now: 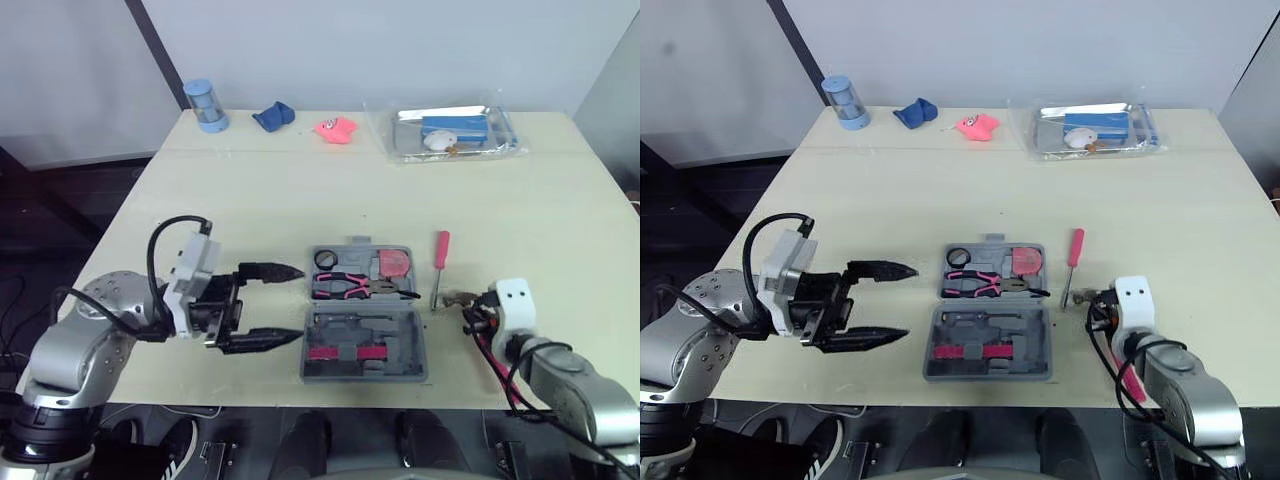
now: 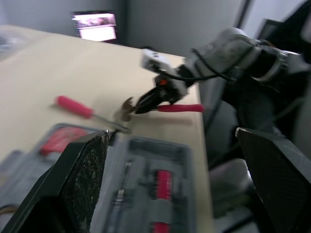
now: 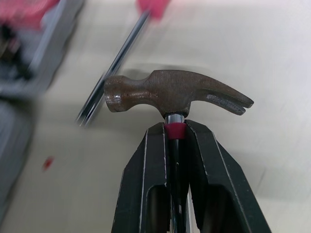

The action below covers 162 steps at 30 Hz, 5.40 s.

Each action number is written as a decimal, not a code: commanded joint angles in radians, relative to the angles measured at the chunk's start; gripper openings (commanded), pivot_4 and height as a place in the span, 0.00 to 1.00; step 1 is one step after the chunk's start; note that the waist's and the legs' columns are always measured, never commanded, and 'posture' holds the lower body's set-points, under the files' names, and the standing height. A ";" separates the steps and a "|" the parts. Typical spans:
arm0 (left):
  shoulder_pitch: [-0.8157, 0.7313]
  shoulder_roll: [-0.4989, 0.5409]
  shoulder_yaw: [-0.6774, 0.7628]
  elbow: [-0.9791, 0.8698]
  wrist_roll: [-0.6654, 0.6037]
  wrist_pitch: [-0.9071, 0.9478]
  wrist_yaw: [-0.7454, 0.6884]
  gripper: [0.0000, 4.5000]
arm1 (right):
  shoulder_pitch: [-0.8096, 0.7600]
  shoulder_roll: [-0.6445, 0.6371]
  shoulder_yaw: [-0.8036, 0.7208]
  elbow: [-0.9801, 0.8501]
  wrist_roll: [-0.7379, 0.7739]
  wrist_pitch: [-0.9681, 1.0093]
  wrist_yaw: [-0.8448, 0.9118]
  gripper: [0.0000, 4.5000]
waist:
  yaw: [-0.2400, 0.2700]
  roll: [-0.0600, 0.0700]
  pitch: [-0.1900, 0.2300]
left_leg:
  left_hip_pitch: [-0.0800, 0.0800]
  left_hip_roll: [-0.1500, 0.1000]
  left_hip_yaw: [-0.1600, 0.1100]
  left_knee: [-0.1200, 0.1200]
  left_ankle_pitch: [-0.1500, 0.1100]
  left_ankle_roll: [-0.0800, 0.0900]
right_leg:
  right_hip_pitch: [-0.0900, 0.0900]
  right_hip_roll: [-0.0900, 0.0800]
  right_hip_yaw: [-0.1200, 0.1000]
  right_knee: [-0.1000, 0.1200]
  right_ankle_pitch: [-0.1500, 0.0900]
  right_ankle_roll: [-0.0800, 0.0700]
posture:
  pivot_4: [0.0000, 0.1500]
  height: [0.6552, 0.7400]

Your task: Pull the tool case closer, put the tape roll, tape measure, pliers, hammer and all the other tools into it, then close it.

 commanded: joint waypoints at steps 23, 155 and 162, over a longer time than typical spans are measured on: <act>-0.066 0.033 -0.118 0.082 0.062 -0.208 -0.219 1.00 | 0.125 0.146 -0.014 -0.030 -0.047 -0.185 -0.109 0.00 | -0.002 0.000 0.000 | 0.001 0.000 0.000 -0.001 0.000 0.000 | 0.000 0.000 0.001 0.000 0.000 0.000 | 1.00 1.00; 0.085 -0.035 0.015 -0.044 0.022 -0.155 0.031 1.00 | -0.321 -0.374 -0.001 0.002 -0.245 0.526 0.599 0.01 | 0.001 0.000 0.009 | 0.000 0.000 0.000 0.009 0.000 0.000 | 0.002 0.000 -0.001 0.005 0.000 0.000 | 1.00 1.00; 0.064 -0.025 0.010 -0.032 0.007 -0.146 -0.006 1.00 | -0.241 -0.183 -0.090 -0.080 -0.210 0.567 0.410 0.01 | 0.004 0.000 0.009 | -0.001 0.000 -0.001 0.008 0.000 0.000 | 0.002 0.000 -0.002 0.004 0.000 0.000 | 1.00 1.00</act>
